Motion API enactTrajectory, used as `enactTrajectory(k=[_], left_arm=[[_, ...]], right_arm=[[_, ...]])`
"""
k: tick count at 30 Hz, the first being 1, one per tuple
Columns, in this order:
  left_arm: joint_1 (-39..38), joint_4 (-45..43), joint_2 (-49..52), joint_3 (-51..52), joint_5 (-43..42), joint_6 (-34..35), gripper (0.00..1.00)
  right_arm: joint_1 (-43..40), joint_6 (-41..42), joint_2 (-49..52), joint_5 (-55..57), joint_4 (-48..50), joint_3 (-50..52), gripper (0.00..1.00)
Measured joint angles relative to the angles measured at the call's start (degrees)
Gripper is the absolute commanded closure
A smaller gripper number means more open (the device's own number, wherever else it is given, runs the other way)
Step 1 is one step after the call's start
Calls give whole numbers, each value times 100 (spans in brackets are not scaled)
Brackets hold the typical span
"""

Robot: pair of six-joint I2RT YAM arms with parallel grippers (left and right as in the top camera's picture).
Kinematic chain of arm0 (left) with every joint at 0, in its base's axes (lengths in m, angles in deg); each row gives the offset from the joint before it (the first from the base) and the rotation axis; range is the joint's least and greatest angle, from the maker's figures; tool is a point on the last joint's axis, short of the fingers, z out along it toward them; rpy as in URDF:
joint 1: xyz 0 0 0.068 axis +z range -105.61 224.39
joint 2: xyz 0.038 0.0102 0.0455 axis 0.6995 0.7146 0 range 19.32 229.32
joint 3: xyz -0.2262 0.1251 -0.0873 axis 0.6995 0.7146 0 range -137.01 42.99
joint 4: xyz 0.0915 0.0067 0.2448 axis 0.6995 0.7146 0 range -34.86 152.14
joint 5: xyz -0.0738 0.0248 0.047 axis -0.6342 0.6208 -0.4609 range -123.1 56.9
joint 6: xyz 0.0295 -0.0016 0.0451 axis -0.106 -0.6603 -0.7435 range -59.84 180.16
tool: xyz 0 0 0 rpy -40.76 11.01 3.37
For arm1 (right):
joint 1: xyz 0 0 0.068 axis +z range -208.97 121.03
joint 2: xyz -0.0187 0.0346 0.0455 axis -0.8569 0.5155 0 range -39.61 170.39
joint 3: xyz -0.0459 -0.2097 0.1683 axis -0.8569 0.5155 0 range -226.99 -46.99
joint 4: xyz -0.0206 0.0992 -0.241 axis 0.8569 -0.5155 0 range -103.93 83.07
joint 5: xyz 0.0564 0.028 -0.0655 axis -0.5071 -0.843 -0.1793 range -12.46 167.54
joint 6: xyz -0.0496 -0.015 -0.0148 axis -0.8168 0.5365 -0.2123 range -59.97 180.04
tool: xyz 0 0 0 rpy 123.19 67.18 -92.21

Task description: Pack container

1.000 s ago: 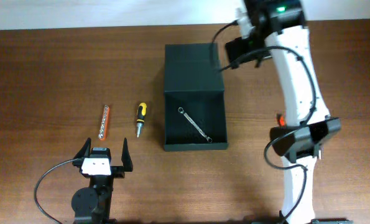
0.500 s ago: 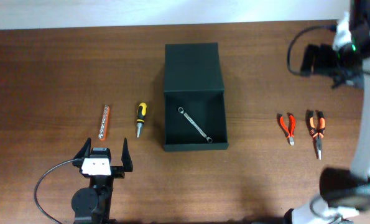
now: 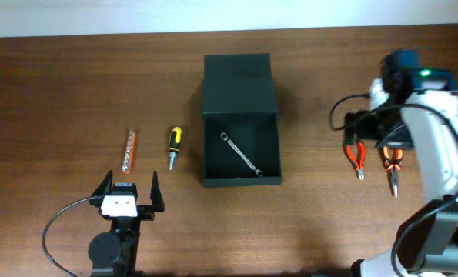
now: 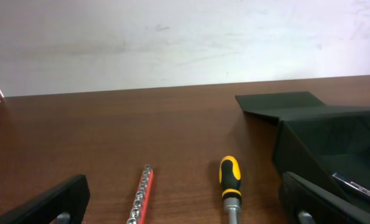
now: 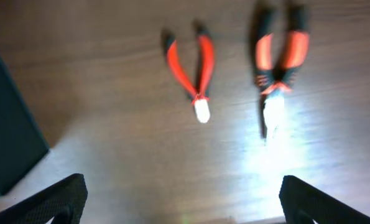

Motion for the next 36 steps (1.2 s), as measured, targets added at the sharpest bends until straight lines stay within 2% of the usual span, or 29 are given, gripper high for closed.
enactTrajectory(k=[4,7,17,26,36], left_arm=[[0,0,0,0,0,0,1],[0,0,0,0,0,0,1],[0,0,0,0,0,0,1],[0,0,0,0,0,0,1],[0,0,0,0,0,0,1]], right_arm=[[450,-146,-2,-2,708,702,1],[490,-177,0,-2,1078,938,1],[461,-201,7,-2,1537,1001,1],[337,-205,656,-4,1591,1003,2],[326,-282,697,17,1596,1003,1]])
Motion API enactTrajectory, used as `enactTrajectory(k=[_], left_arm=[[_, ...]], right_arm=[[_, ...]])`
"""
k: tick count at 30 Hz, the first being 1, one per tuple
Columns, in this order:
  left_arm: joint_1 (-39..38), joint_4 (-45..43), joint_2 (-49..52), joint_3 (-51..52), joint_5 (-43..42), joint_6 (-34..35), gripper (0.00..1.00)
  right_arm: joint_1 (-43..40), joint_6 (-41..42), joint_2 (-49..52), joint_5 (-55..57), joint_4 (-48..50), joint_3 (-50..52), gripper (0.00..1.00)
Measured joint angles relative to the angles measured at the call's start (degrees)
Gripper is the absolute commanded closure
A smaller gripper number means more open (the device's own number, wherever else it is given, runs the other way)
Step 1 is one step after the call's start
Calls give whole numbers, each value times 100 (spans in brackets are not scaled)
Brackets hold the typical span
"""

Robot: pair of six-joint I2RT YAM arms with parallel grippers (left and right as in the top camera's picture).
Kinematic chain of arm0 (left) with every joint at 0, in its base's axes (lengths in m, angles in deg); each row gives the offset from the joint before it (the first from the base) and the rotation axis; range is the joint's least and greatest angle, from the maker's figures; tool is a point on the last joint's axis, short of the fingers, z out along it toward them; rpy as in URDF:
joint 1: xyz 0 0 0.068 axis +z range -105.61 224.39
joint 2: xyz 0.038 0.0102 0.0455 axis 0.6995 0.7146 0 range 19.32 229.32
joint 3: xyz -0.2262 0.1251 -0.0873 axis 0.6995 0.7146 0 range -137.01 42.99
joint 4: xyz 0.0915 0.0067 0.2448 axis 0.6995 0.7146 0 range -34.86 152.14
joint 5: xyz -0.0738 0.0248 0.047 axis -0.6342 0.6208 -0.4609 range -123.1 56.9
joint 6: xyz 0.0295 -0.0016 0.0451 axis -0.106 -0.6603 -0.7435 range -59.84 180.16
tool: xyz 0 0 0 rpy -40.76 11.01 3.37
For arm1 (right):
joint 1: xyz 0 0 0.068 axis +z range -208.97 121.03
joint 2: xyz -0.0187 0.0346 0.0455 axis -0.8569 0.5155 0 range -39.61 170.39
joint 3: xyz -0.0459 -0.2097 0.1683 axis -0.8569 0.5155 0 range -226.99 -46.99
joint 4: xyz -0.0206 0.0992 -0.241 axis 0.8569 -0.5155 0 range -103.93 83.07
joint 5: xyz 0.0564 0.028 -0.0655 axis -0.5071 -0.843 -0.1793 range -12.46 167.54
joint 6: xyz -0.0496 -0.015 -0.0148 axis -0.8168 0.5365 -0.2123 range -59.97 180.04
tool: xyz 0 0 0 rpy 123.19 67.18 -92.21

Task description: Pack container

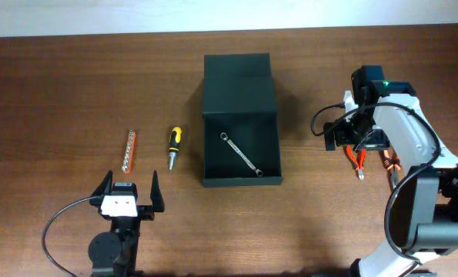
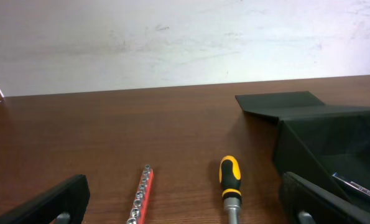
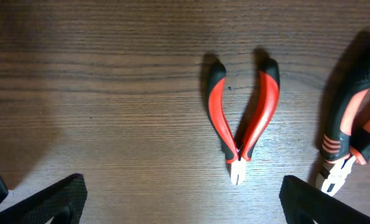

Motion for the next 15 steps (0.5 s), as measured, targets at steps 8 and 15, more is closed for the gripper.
enactTrajectory(k=[8,15], left_arm=[[0,0,0,0,0,0,1],[0,0,0,0,0,0,1]], right_arm=[[-433,-153,0,28,74,114,1],[-557,-470,0,15,120,428,1]])
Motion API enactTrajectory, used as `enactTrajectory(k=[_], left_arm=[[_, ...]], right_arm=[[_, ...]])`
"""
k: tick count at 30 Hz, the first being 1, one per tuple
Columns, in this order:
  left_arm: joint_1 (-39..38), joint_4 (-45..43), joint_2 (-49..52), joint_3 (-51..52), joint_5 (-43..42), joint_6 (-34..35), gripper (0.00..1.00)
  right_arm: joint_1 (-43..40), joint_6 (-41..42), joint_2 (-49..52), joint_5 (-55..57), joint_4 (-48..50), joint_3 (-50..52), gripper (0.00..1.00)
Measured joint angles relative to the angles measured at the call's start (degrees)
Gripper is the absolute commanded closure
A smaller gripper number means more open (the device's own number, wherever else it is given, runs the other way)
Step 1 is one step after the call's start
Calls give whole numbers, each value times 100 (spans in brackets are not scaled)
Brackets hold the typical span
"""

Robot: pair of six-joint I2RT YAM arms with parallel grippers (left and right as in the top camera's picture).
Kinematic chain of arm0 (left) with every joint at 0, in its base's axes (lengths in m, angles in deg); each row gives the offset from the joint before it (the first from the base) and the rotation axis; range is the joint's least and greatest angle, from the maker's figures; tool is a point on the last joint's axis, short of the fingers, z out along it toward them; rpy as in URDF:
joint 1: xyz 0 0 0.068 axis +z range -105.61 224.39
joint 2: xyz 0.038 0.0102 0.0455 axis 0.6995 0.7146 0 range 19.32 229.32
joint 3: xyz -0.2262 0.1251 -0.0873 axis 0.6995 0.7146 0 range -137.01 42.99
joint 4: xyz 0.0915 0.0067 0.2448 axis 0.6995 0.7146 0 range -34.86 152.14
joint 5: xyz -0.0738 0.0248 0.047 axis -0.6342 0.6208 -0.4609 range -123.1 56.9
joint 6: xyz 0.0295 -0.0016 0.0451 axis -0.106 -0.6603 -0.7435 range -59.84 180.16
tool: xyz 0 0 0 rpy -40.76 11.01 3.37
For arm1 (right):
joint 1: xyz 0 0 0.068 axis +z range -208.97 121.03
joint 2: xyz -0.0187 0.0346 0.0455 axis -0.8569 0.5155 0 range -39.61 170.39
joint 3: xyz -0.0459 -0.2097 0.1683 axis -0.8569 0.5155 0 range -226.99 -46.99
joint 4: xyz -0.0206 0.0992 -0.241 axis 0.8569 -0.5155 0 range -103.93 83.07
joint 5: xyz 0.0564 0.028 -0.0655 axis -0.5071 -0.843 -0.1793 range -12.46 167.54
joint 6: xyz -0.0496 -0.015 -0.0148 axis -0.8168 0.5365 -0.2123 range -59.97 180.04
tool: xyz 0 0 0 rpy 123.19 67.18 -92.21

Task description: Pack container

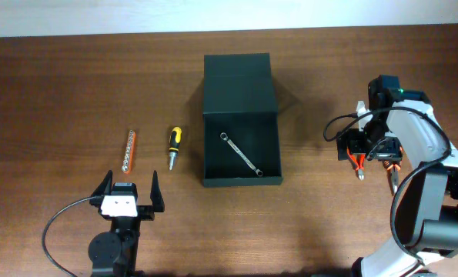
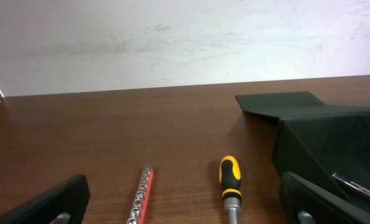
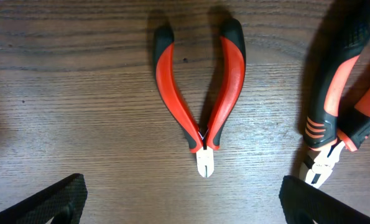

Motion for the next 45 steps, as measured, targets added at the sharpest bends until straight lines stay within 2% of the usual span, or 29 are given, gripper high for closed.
enactTrajectory(k=[9,17,30,45], left_arm=[[0,0,0,0,0,0,1],[0,0,0,0,0,0,1],[0,0,0,0,0,0,1],[0,0,0,0,0,0,1]], right_arm=[[0,-42,79,-37,153,4,1],[0,-59,706,-79,247,24,1],[0,-396,706,-295,393,26,1],[-262,-393,706,-188,396,26,1]])
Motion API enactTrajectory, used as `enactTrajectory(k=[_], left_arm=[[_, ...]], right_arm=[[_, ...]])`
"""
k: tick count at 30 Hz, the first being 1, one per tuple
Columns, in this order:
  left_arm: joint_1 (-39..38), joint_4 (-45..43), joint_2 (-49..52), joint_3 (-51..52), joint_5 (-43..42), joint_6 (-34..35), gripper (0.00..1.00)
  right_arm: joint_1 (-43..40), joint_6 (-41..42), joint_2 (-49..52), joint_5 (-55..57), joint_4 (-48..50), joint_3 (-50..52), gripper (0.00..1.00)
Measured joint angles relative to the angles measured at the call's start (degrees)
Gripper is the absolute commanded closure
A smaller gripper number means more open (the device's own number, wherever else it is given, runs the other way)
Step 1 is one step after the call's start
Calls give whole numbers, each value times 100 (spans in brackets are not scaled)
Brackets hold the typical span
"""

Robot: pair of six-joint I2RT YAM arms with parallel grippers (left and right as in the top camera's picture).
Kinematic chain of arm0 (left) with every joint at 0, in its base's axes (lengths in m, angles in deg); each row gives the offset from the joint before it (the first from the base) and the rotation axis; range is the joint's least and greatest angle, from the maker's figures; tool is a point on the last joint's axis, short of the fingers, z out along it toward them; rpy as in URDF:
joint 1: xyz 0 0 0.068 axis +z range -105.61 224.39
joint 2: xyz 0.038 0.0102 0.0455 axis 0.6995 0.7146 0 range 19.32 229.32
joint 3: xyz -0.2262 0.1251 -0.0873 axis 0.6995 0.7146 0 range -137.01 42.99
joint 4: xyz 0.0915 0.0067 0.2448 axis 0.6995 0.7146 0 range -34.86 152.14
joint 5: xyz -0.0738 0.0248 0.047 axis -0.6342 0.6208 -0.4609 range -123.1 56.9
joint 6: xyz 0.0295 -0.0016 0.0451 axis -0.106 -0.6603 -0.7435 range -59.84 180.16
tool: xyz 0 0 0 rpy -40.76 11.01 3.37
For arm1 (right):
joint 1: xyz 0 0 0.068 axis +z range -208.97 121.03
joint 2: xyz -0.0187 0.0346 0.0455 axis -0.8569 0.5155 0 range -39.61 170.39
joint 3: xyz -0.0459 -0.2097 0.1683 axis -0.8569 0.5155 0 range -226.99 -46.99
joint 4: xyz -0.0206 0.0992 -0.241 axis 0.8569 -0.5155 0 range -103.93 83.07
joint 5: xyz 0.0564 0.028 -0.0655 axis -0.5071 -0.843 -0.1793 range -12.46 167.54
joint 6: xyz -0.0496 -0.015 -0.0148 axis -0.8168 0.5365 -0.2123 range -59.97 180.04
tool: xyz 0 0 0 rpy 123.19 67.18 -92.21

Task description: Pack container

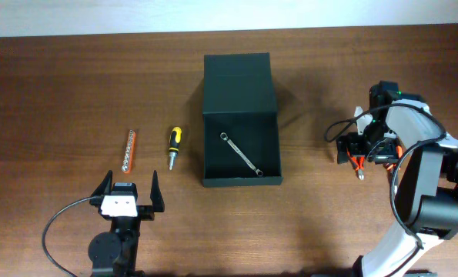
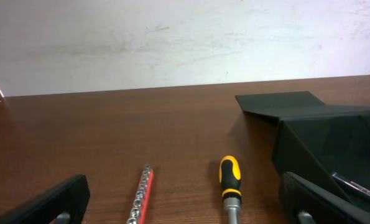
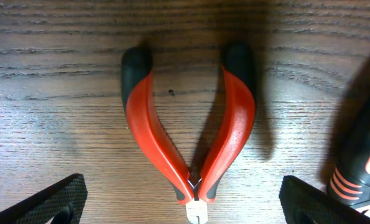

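Observation:
The open black box (image 1: pixel 241 115) stands mid-table with a silver wrench (image 1: pixel 240 154) lying inside. Right of it, small red-handled pliers (image 3: pixel 148 127) lie on the wood, handles spread, nose toward the camera. My right gripper (image 3: pixel 185 205) hangs open close above them, one finger on each side; from overhead the gripper (image 1: pixel 357 152) covers most of them. Larger orange-black pliers (image 3: pixel 359 177) lie just to the right. My left gripper (image 1: pixel 128 192) is open near the front edge, short of the yellow-black screwdriver (image 2: pixel 229 177) and the red socket rail (image 2: pixel 141 193).
The box's lid flap (image 1: pixel 238 81) lies flat behind the box. The box wall (image 2: pixel 309 149) rises at the right of the left wrist view. A pale wall runs along the table's far edge. Bare wood lies between the box and the pliers.
My right gripper is lower and closer to the small red pliers, which now fill more of the right wrist view. It remains open. The left arm and all objects are where they were.
At first my right gripper was open, high over both pliers, its view blurred. Then it was lower with the small pliers right of centre, then nearer with them centred. Now it sits open right above them. The left arm has not moved.

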Motion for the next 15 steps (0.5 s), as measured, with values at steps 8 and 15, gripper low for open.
enactTrajectory(k=[8,15], left_arm=[[0,0,0,0,0,0,1],[0,0,0,0,0,0,1]], right_arm=[[0,-2,2,0,-2,0,1],[0,2,37,0,13,0,1]])
